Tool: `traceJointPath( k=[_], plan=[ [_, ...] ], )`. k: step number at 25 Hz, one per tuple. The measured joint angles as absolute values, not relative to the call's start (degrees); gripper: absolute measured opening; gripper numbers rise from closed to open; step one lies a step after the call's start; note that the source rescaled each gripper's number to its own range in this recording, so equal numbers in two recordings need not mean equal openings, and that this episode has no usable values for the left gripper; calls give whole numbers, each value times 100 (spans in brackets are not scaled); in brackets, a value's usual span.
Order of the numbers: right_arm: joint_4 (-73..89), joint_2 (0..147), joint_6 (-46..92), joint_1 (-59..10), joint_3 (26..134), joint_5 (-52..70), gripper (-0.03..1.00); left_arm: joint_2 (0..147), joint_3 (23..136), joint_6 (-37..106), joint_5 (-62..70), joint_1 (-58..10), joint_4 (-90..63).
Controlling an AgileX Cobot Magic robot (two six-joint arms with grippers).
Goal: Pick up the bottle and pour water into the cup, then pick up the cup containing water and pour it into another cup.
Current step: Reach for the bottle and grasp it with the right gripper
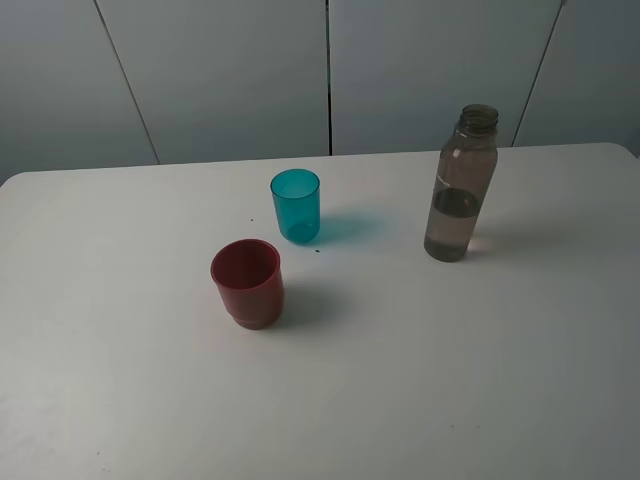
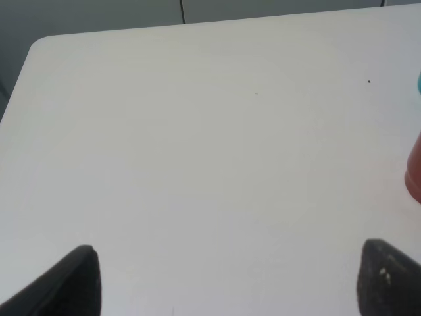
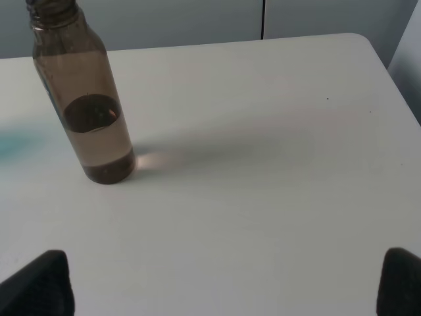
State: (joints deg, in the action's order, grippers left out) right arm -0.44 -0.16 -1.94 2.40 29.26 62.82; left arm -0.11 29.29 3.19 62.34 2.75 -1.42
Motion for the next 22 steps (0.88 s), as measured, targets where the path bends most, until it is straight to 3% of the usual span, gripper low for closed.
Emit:
traceJointPath(
  k=[22],
  plan=[
    [-44, -16, -194, 240, 2926, 6282, 99, -11, 2929, 319, 6234, 275, -142]
  ],
)
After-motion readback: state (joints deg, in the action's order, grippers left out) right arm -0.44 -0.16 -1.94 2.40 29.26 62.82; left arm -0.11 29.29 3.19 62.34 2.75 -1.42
